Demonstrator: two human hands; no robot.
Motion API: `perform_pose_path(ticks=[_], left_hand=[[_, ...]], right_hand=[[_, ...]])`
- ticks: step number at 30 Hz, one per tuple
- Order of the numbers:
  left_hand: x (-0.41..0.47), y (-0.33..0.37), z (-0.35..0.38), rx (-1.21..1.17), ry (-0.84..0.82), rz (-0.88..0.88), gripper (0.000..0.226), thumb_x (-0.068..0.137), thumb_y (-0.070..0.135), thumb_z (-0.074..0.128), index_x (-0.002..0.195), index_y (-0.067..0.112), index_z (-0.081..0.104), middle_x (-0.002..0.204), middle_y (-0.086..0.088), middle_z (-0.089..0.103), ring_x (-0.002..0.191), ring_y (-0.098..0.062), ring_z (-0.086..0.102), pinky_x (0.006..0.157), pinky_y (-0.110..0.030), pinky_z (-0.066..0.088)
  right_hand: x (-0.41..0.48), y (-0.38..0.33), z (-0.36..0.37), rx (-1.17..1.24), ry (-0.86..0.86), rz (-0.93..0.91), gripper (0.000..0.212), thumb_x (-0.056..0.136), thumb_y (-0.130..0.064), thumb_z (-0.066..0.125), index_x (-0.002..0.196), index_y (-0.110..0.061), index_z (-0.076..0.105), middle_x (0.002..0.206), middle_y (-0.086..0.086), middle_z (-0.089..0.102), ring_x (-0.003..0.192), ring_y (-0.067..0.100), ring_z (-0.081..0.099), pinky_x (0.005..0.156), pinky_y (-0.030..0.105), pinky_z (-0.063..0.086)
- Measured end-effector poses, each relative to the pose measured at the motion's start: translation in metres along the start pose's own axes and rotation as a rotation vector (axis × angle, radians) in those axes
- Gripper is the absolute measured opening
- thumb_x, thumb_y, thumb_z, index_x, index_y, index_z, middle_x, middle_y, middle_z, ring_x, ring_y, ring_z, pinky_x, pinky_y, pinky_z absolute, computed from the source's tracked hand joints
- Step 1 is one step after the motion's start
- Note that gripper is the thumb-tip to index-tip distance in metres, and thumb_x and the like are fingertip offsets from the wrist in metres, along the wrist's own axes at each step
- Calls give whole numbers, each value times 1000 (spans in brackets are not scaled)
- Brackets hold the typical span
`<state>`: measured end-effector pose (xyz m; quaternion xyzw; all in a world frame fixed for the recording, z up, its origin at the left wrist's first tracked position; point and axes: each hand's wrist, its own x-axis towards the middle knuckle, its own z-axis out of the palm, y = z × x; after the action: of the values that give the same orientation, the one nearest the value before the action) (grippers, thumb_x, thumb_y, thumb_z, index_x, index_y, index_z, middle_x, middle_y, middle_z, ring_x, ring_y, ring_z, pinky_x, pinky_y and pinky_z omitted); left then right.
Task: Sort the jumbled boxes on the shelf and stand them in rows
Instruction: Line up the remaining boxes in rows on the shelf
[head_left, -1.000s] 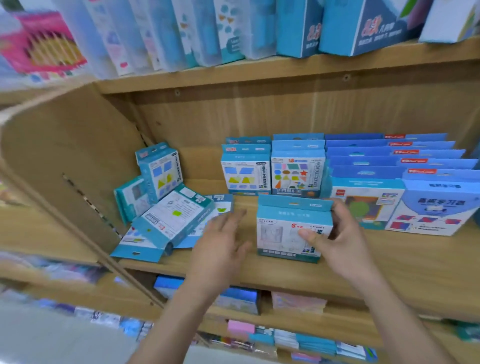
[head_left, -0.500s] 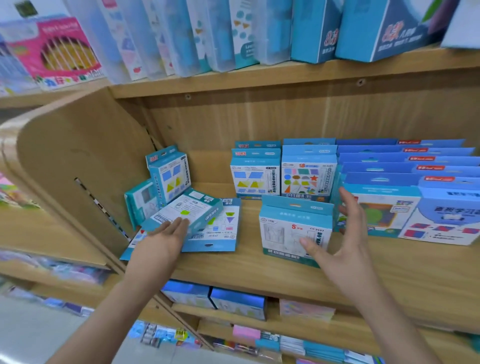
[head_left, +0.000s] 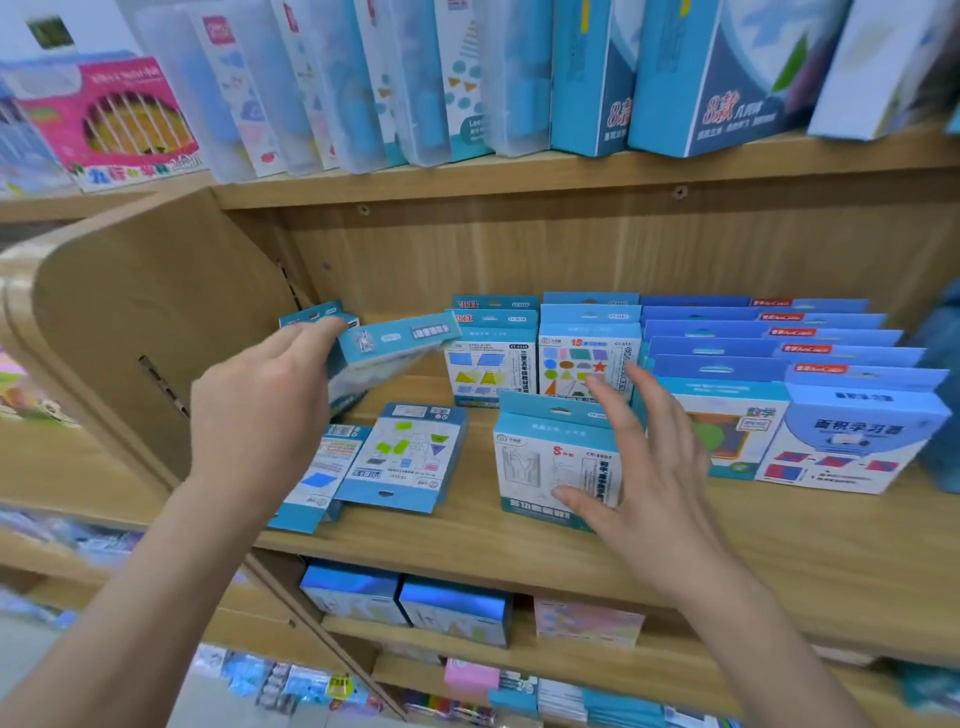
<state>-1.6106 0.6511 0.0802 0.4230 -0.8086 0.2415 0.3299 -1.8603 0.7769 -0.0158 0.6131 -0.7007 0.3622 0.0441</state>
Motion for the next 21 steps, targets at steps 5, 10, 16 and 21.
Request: perform_pose_path(ticks=[5, 10, 16, 21], left_hand=[[-2, 29, -56, -14, 83, 152, 36, 78, -3, 46, 102, 12, 68, 95, -6, 70, 73, -30, 65, 45, -36, 45], [-2, 73, -71, -270, -82, 262, 39, 77, 16, 36, 97, 24, 69, 84, 2, 66, 70, -26, 65, 46, -39, 50], [-7, 94, -30, -658, -128, -179, 34, 90, 34, 57, 124, 32, 52, 102, 8, 61, 95, -12, 58, 83, -41, 50], [-44, 131, -20, -1314, -533, -584, 58, 75, 42, 63, 128, 34, 41, 103, 3, 71, 90, -13, 68, 69, -30, 56]], right_hand=[[5, -19, -33, 267, -121, -21, 102, 63, -61, 75, 143, -52, 12, 156, -21, 1, 143, -1, -4, 114, 40, 10], [-3, -50, -53, 704, -431, -17, 75, 67, -48, 79, 132, -51, 41, 131, -28, 52, 123, -10, 44, 99, 18, 38], [-26, -38, -49, 1193, -233, 363, 22, 73, -18, 78, 93, -16, 70, 91, 2, 75, 79, 13, 71, 62, 21, 54], [-41, -9, -55, 1306, -145, 581, 11, 67, -20, 69, 76, -23, 76, 85, 3, 76, 74, 16, 71, 60, 25, 57]])
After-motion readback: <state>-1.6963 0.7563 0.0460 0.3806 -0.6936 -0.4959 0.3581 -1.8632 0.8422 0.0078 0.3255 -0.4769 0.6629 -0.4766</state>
